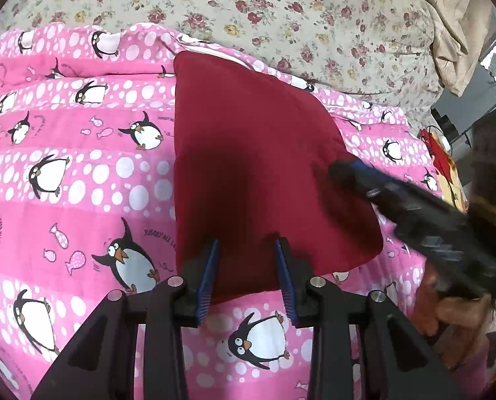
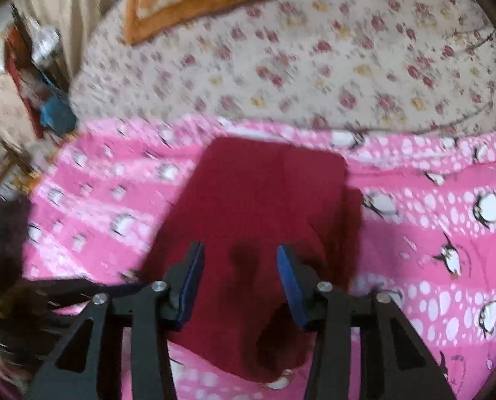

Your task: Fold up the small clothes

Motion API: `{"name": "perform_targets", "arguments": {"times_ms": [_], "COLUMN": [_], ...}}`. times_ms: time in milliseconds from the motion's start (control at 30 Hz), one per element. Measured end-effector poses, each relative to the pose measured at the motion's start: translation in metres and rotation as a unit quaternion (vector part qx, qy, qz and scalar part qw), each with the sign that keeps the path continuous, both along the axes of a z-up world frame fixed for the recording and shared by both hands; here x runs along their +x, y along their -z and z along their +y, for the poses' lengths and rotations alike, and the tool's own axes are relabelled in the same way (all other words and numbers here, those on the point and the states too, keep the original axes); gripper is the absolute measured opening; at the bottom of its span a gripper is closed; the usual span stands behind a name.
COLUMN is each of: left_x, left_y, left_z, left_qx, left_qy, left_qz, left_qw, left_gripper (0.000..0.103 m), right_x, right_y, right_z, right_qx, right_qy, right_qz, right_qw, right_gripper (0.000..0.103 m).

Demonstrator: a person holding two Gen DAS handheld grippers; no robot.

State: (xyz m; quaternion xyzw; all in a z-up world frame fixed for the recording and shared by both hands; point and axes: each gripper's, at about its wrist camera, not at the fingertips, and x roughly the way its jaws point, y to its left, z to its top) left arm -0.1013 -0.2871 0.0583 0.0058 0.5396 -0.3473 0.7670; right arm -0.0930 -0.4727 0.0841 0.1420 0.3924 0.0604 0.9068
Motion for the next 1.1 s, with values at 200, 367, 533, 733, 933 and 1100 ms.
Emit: {"name": "perform_targets", "arguments": {"times_ms": [200,367,533,733,933,1100], "left_x": [-0.004,0.004,0.018,0.029,0.022,0.016], "left_y": [0.0,-0.013,-0.021,-0.008,-0.003,-0.003], "left_z": [-0.002,0.01,0.007,-0.01,-0.021,-0.022], "left_qx": [0.005,-0.035,-0.041,-0.018,0.004,0.018], "left_qy": [0.004,-0.012,-0.027,-0.029,-0.011,-0.003], "left_qz": [-0.011,0.001,-0.013,-0.023,-0.061,-0.079], "left_qw": [0.9999,0.9993,0.9987,0.9992,0.9981,0.9967], "left_gripper": [0.013,0.014,0.021,0.021,0.028,0.028], "right_x": [-0.006,-0.023,-0.024,-0.004,0.009,0.003], "right_y": [0.041,0.027,0.011,0.015,0.049,0.054], "right_z": [-0.026,-0.029,-0.044,-0.045,-0.044,-0.047], "right_qx": [0.034,0.036,0.042,0.033,0.02,0.03], "right_qy": [0.063,0.07,0.102,0.118,0.131,0.13], "right_qz": [0.04,0.028,0.001,0.003,0.04,0.034], "right_qw": [0.997,0.996,0.994,0.993,0.99,0.99], "right_gripper": [0.017,0.04,0.053,0.053,0.053,0.055]}}
